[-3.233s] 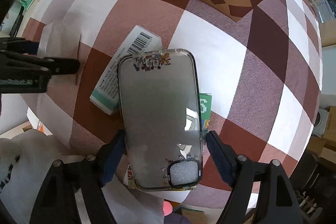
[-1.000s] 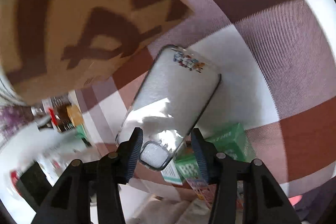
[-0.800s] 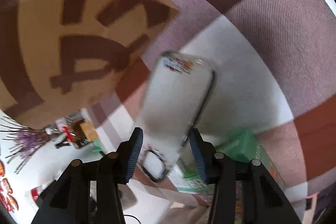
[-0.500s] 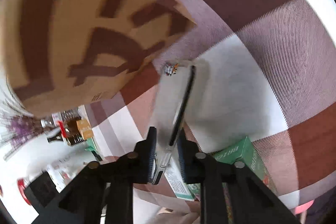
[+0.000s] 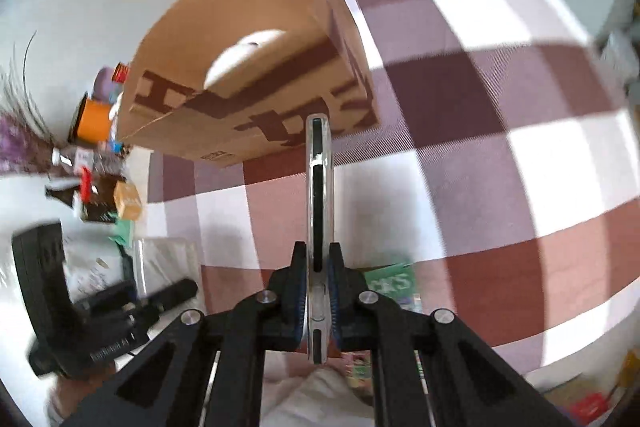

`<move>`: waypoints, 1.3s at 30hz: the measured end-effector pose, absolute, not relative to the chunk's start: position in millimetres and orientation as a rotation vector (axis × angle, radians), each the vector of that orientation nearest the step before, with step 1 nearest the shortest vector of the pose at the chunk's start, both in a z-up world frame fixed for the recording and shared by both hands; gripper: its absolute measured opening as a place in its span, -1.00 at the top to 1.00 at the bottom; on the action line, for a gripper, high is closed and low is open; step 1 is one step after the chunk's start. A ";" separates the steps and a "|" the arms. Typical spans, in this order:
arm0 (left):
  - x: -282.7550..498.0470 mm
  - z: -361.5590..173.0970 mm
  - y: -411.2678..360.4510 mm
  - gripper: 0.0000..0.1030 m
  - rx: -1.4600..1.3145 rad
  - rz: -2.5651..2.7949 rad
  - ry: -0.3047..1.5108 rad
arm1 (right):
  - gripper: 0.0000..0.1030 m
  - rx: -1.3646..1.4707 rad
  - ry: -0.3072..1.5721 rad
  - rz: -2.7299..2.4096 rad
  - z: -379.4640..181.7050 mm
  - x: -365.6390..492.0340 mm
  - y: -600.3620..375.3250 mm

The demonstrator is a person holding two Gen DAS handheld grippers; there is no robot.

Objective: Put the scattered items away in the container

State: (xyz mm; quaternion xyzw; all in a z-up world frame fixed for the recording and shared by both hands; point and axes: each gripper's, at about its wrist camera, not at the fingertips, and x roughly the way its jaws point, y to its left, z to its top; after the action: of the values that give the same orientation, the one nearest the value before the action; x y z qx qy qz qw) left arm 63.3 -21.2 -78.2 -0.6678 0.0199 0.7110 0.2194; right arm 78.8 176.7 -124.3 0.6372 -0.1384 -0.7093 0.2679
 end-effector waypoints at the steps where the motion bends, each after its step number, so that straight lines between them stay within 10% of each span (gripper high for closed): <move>1: 63.6 -75.0 -18.6 0.21 -1.837 1.968 0.065 | 0.82 1.695 -0.331 -1.943 -115.8 80.7 177.0; 39: 22.7 23.7 16.0 0.20 -1.569 2.100 0.082 | 0.82 1.421 -0.240 -2.121 -4.2 54.7 148.5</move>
State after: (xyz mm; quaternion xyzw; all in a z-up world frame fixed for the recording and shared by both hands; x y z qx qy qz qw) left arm 22.7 16.0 23.7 -0.5782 0.0303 0.7739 0.2565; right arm 54.7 148.5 -4.2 0.5311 -0.0899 -0.7929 0.2849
